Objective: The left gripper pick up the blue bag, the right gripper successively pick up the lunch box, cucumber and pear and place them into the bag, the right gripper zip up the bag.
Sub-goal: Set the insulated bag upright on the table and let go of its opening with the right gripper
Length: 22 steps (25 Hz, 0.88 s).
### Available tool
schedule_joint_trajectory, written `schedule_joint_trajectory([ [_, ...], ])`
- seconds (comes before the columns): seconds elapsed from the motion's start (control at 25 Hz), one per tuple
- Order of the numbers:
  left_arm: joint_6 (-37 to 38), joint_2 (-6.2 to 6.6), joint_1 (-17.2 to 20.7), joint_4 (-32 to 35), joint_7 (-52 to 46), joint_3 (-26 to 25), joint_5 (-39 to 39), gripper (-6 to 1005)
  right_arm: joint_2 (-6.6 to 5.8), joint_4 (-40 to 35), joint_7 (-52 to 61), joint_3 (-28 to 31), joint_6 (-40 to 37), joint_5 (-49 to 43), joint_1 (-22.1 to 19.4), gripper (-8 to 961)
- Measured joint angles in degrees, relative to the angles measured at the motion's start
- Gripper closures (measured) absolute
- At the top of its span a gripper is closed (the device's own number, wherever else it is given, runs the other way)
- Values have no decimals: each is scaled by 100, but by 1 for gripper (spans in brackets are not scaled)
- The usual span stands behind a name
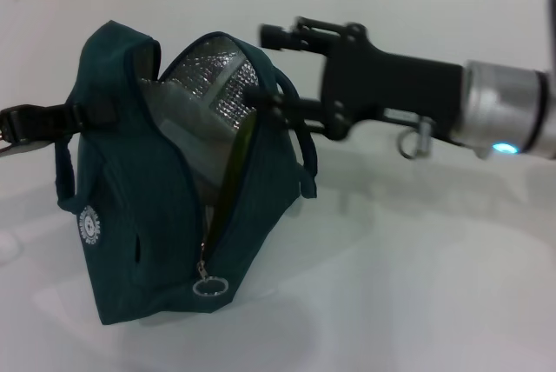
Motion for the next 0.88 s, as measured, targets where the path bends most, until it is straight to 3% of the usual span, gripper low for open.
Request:
schedule_joint_trajectory([
  [0.16,0,-3,-11,0,-3,0,-3,949,-74,8,102,369,-385,-552,-357,331],
  [0.4,0,-8,-27,0,-23,0,-4,949,11,-13,103,1036,-637,-1312,-904,222],
  [0.68,-8,-21,-44,0,-21,0,-4,949,-29,55,275,1094,-735,-1615,-990,233],
  [0.88,-9,-21,-53,0,-31,0,-9,949,14,52,421,1099,-737,-2024,-934,232],
])
